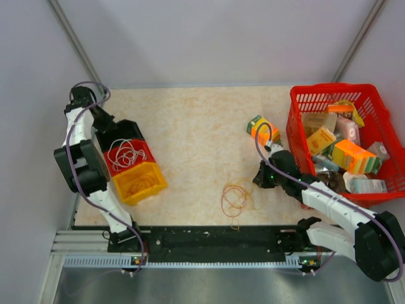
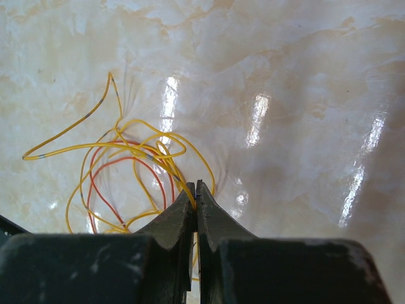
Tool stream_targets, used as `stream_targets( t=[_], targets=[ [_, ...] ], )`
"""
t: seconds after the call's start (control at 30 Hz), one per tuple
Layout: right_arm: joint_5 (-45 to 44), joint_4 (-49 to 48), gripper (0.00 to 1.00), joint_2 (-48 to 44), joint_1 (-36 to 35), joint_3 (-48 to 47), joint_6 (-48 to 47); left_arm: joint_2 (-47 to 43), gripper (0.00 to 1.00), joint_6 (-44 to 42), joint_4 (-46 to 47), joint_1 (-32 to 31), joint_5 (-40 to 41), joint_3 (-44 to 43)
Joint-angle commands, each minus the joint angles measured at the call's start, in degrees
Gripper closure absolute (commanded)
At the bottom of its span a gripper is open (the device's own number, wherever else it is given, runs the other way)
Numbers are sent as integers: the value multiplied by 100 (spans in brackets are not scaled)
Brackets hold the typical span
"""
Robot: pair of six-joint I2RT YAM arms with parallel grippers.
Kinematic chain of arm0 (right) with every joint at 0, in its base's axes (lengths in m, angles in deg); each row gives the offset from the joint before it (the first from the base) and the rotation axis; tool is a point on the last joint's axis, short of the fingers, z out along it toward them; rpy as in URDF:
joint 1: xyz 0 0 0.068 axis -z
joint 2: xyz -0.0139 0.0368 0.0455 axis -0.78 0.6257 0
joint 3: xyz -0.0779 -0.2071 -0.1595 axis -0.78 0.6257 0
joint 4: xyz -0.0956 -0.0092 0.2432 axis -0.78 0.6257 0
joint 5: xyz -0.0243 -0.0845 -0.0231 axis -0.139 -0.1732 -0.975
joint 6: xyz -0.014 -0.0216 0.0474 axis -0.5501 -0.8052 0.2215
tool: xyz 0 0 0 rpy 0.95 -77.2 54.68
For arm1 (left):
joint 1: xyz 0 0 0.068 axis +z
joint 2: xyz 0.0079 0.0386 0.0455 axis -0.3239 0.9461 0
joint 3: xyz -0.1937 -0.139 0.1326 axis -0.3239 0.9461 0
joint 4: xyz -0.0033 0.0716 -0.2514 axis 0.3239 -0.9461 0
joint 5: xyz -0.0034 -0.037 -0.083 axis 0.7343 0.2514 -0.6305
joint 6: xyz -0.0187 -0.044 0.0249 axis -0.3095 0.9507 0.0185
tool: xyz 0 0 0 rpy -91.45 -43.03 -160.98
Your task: Untangle the cables
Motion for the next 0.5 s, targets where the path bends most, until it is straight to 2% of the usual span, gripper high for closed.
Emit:
stream_targets(
  t=[0.0, 0.47],
  targets=[
    [9, -213, 100, 26, 28, 64, -88, -202, 100, 155, -320, -100, 471, 166],
    [0, -212, 100, -1, 37, 82, -88, -1019, 100, 208, -241, -425, 875, 1019]
  ],
)
